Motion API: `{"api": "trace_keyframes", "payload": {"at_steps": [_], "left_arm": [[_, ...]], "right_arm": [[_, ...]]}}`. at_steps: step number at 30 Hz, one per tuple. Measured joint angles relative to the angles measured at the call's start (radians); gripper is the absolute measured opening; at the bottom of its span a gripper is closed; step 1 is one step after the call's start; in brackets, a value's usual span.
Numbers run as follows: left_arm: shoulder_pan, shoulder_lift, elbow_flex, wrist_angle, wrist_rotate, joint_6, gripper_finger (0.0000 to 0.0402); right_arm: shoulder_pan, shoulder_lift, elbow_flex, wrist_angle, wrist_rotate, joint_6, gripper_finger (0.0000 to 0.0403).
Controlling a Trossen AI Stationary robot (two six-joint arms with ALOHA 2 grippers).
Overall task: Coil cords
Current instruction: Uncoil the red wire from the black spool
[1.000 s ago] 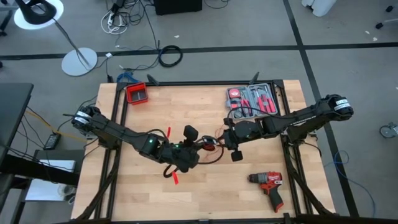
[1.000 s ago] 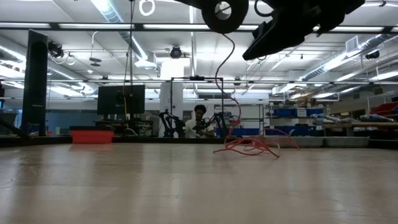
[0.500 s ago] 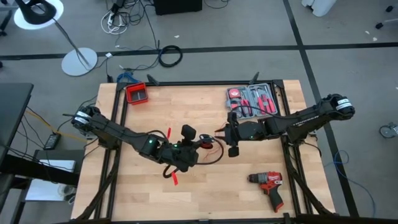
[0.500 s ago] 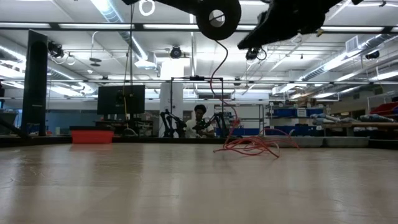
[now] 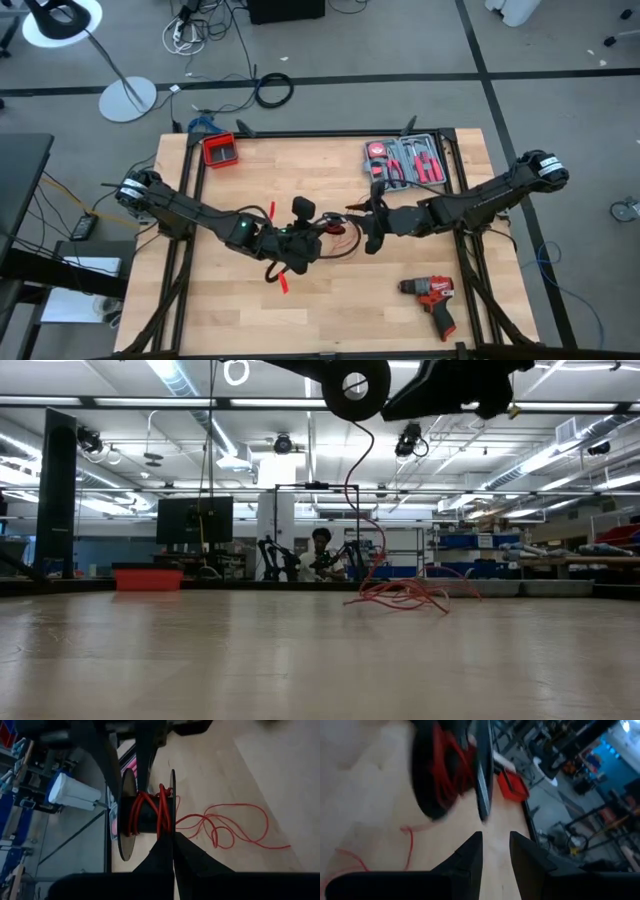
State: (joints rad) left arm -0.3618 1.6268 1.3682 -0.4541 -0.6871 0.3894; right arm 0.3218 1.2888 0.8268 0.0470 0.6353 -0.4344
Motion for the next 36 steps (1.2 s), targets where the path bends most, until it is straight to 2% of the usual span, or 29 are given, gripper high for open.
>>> {"api": "trace_keyframes", "payload": {"at_steps": [13,17,21,30,33,36], "left_arm": [[0.009,0.000,0.000,0.000,-0.001,-0.009,0.0000],[0.009,0.000,0.000,0.000,-0.001,-0.009,0.0000],[0.009,0.000,0.000,0.007,0.001,-0.010,0.0000],[0.009,0.001,0.000,0.017,0.000,-0.023,0.0001],[0.008,0.001,0.001,0.020,-0.029,-0.022,0.0016],[0.002,0.001,0.012,0.019,-0.078,-0.018,0.0048]], "right_arm": [[0.032,0.000,0.000,0.107,-0.009,-0.122,0.0090],[0.032,0.000,0.000,0.113,-0.032,-0.118,0.0065],[0.027,0.000,0.000,0.116,-0.051,-0.104,0.0011],[0.024,0.000,0.000,0.118,-0.046,-0.093,0.0003],[0.024,0.000,0.000,0.117,-0.020,-0.093,0.0002],[0.023,0.000,0.000,0.116,-0.007,-0.094,0.0002]]}}
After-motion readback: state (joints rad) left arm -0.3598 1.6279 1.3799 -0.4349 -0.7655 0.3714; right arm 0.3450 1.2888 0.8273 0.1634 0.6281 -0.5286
